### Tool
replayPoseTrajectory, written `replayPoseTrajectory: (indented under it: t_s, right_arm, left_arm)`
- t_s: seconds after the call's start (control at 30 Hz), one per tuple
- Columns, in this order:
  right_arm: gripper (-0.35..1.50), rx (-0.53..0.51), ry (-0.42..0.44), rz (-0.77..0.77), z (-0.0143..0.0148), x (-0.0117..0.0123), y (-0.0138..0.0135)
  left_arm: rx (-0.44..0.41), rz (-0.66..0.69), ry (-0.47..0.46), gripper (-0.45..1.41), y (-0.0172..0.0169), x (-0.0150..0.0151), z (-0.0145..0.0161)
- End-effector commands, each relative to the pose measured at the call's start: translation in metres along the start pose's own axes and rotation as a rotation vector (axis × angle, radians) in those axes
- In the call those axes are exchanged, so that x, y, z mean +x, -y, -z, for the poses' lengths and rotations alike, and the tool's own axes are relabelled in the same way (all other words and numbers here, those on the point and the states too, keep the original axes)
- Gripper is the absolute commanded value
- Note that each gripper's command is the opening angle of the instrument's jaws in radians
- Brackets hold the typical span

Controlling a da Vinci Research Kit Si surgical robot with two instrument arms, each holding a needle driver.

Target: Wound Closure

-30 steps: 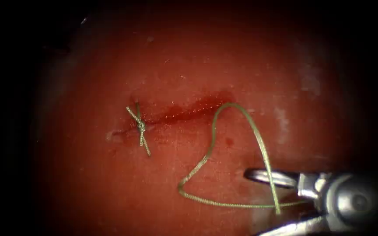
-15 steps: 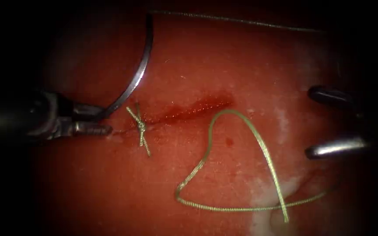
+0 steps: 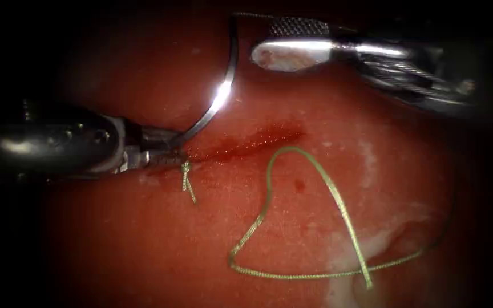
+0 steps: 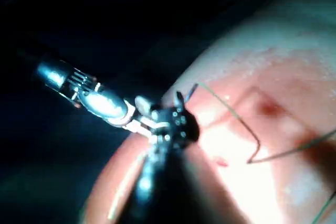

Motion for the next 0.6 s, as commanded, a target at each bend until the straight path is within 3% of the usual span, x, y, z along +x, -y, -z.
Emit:
replayPoseTrajectory:
  t_s: [0.03, 0.2, 0.3, 0.6]
  right_arm:
    - [1.01, -0.016, 0.016, -0.004, -0.0016, -0.0014, -0.0003]
    - [1.13, -0.038, 0.006, -0.093, -0.0041, -0.0030, -0.0023]
    - [1.14, -0.051, -0.003, -0.128, -0.0045, -0.0031, -0.0030]
    - [1.21, -0.086, 0.027, -0.166, -0.0048, -0.0045, -0.0044]
  left_arm:
    - [0.015, -0.028, 0.009, -0.12, -0.0003, 0.0001, -0.0005]
    - [0.032, -0.091, 0.020, -0.13, -0.0007, 0.0002, -0.0002]
    - [0.033, -0.130, 0.022, -0.35, -0.0012, 0.0003, 0.0000]
    - [0.038, -0.145, 0.024, -0.35, -0.0011, 0.0003, 0.0005]
